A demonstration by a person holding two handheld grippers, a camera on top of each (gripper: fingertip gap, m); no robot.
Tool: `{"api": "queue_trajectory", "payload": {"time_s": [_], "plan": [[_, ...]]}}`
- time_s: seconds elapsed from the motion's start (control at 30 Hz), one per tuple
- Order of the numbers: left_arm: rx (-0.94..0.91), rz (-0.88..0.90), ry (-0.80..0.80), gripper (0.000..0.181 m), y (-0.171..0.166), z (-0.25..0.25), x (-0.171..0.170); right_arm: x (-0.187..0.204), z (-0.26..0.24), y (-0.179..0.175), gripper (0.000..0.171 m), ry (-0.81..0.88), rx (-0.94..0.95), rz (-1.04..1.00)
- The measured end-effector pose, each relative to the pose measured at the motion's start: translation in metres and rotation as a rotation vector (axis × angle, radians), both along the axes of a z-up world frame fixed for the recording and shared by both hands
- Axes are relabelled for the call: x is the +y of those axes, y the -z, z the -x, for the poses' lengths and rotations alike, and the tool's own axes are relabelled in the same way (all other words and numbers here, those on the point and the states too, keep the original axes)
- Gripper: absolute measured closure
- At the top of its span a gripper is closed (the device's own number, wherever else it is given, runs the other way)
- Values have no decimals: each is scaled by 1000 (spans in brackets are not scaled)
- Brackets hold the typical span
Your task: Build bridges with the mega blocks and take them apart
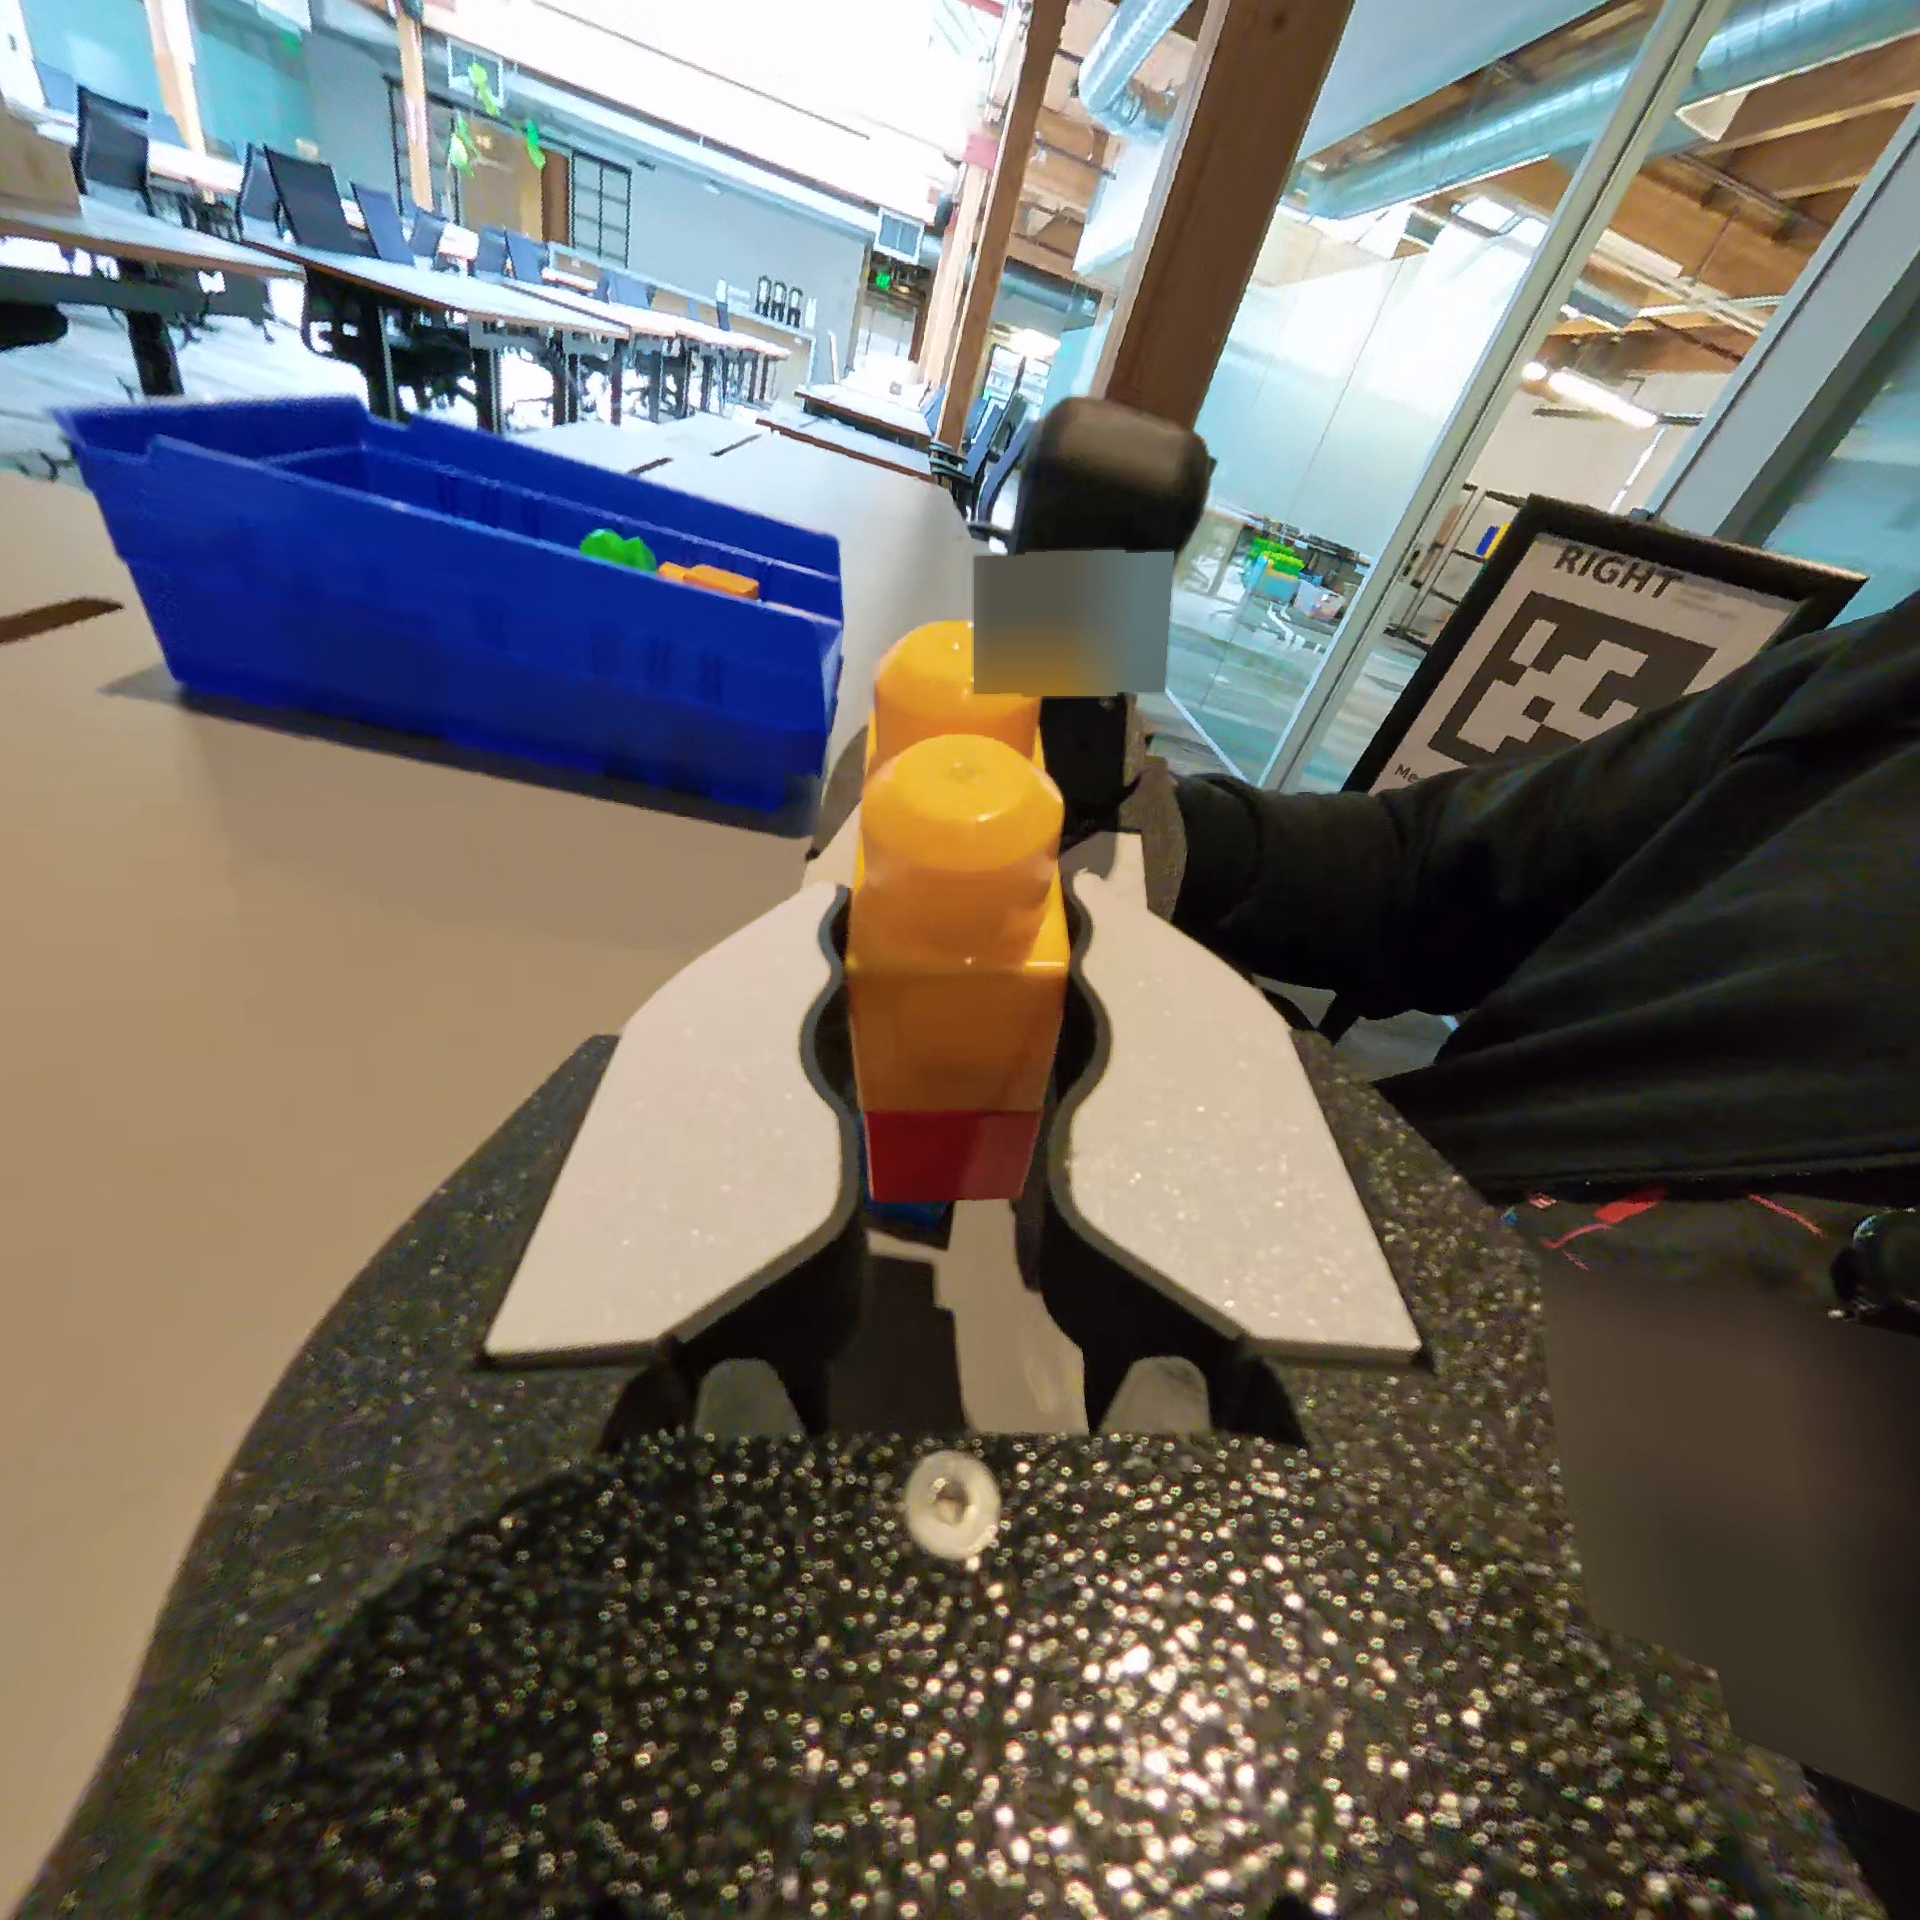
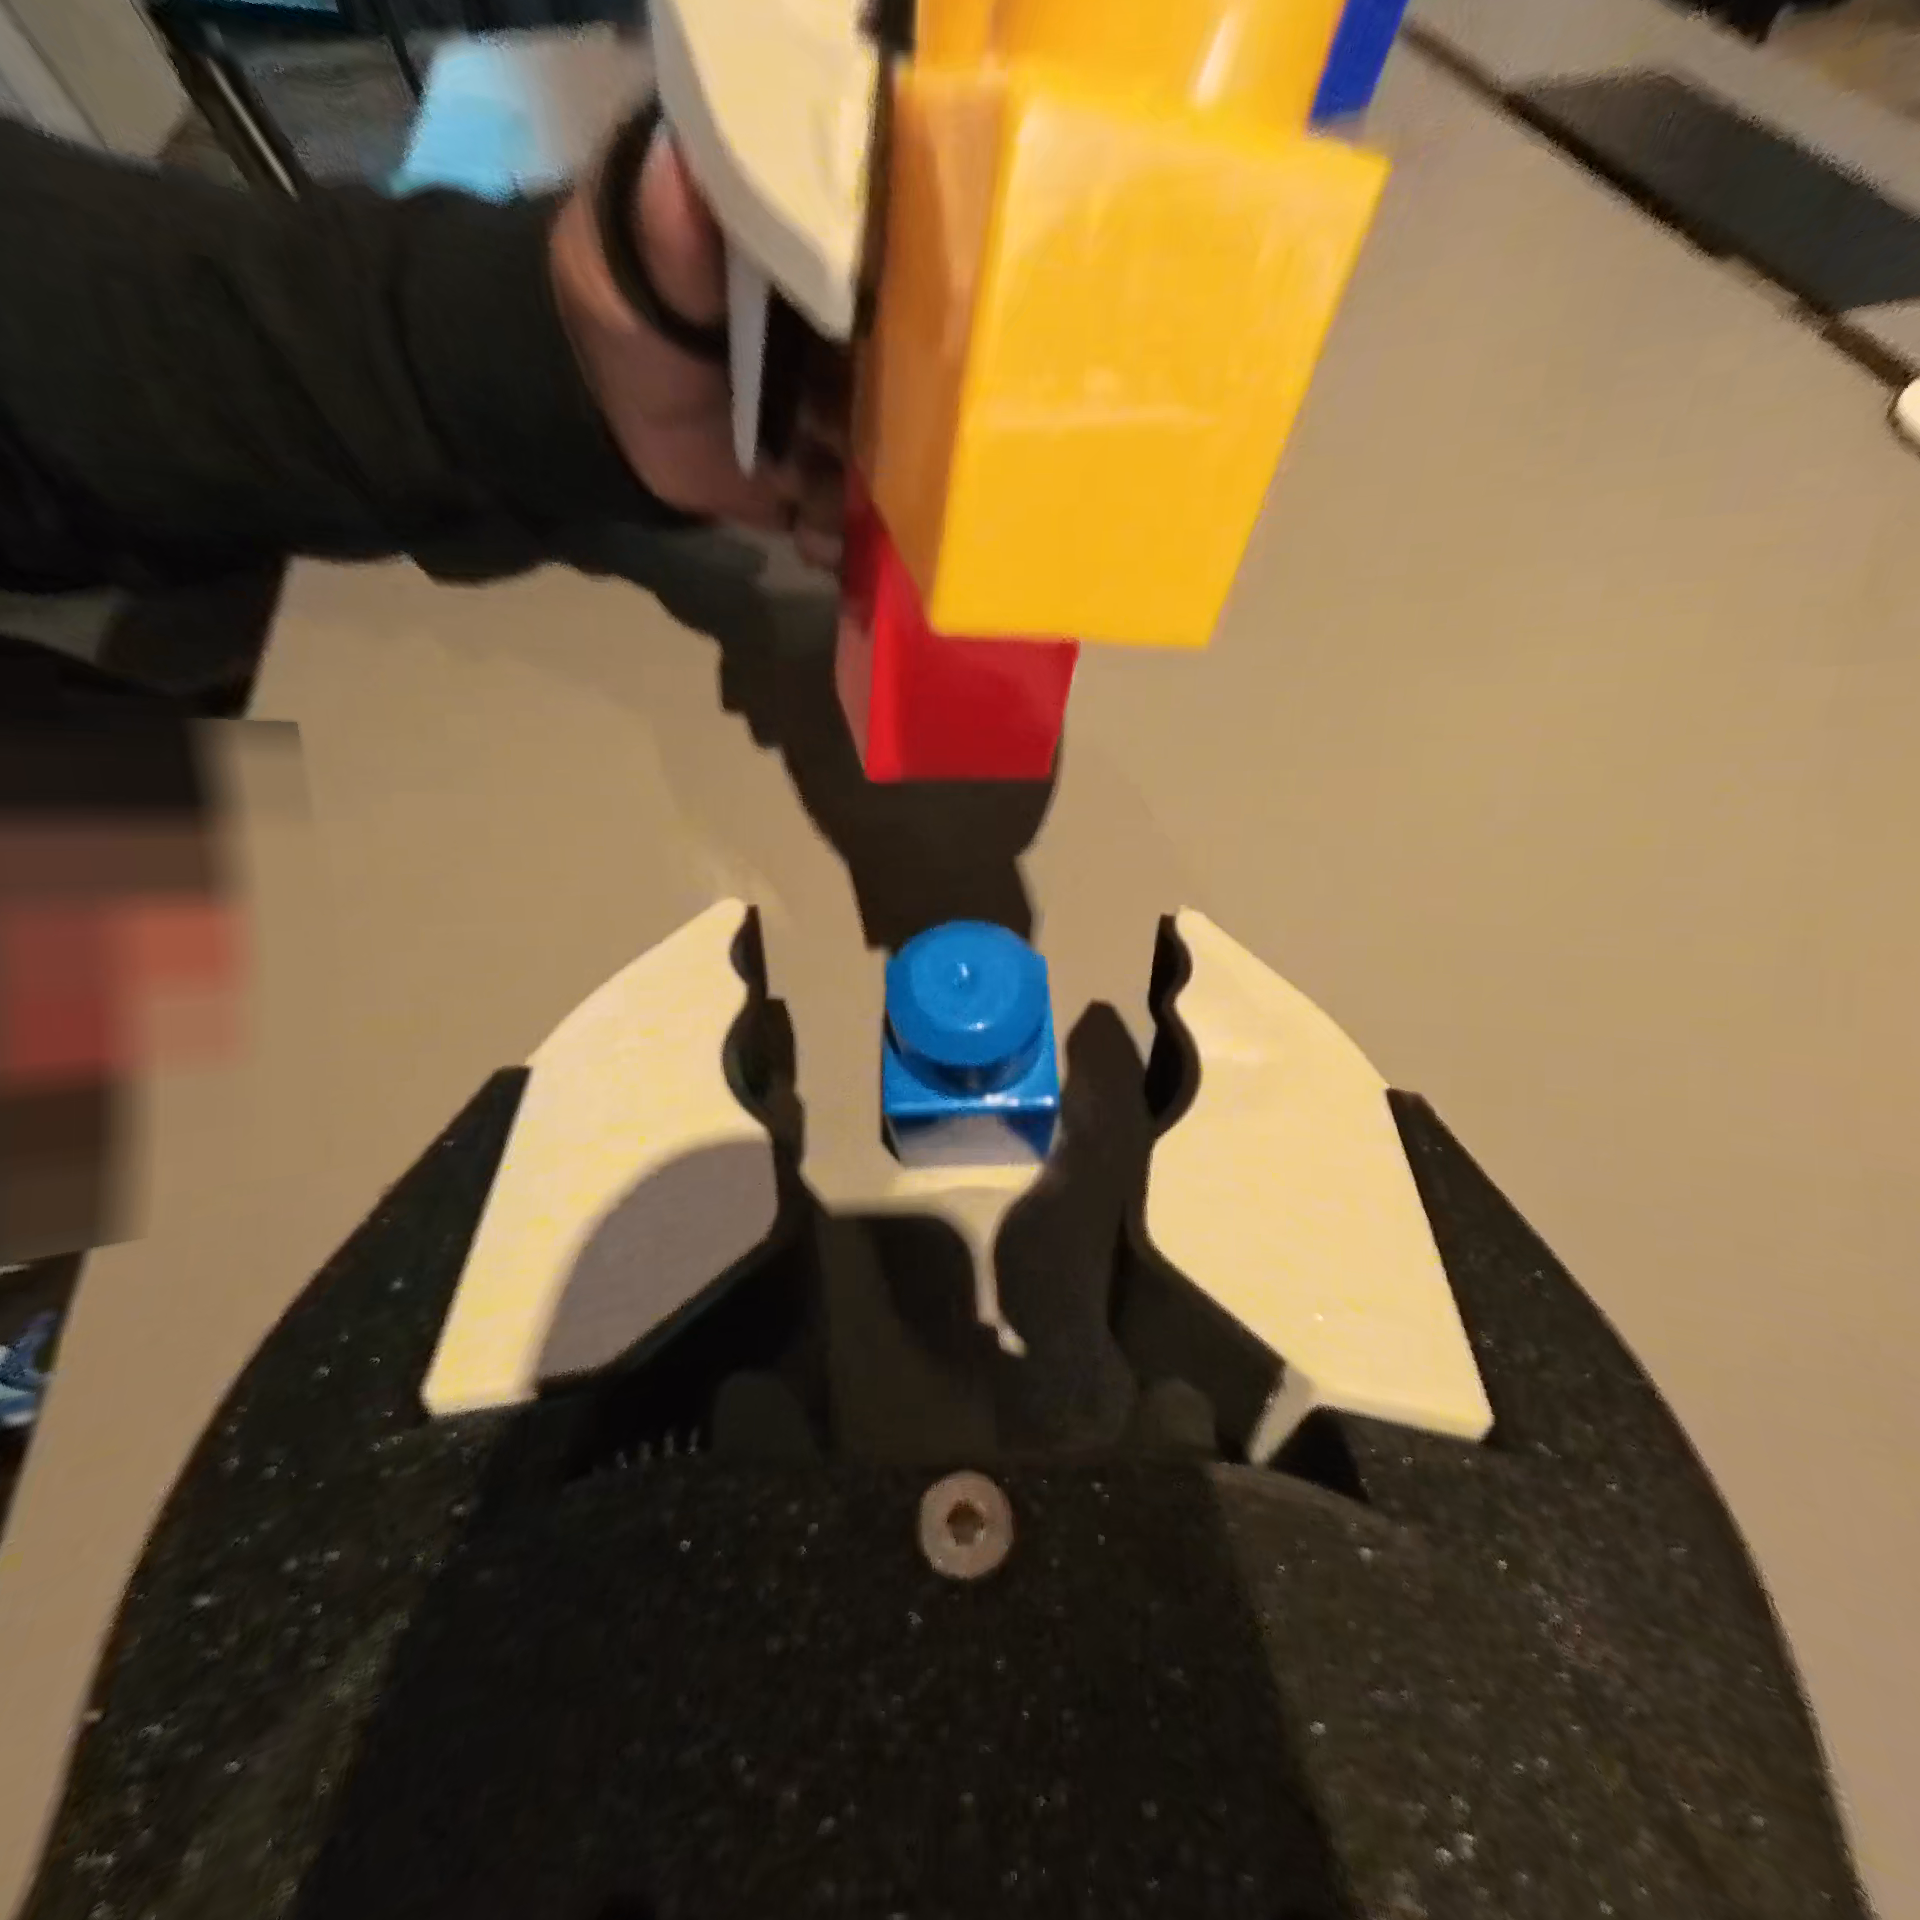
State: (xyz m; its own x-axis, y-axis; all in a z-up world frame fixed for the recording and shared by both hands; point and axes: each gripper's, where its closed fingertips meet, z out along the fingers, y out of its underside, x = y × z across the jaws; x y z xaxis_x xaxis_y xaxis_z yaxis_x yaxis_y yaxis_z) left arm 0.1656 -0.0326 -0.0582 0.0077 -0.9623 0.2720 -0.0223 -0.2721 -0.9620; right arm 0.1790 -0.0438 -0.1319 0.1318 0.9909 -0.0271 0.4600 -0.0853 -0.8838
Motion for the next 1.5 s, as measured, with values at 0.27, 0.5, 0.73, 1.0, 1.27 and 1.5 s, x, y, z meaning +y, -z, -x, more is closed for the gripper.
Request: {"api": "queue_trajectory", "payload": {"time_s": [0.27,0.5,0.73,1.0,1.27,1.5], "plan": [[-57,-140,21,145,-15,-13,-18,-11,7,-37,116,-21,153,-52],[-79,-134,53,145,-19,-19,-27,-15,18,-41,134,-18,145,-114],[-83,-49,74,145,-21,-17,-26,-11,16,-42,133,13,94,-256],[-231,126,122,146,-38,-4,-21,-4,11,-42,135,52,-16,-516],[-202,58,-23,145,-35,18,5,10,-7,-63,135,132,63,-501],[-80,19,-150,145,-15,23,24,103,-164,-141,135,677,222,-493]]}}
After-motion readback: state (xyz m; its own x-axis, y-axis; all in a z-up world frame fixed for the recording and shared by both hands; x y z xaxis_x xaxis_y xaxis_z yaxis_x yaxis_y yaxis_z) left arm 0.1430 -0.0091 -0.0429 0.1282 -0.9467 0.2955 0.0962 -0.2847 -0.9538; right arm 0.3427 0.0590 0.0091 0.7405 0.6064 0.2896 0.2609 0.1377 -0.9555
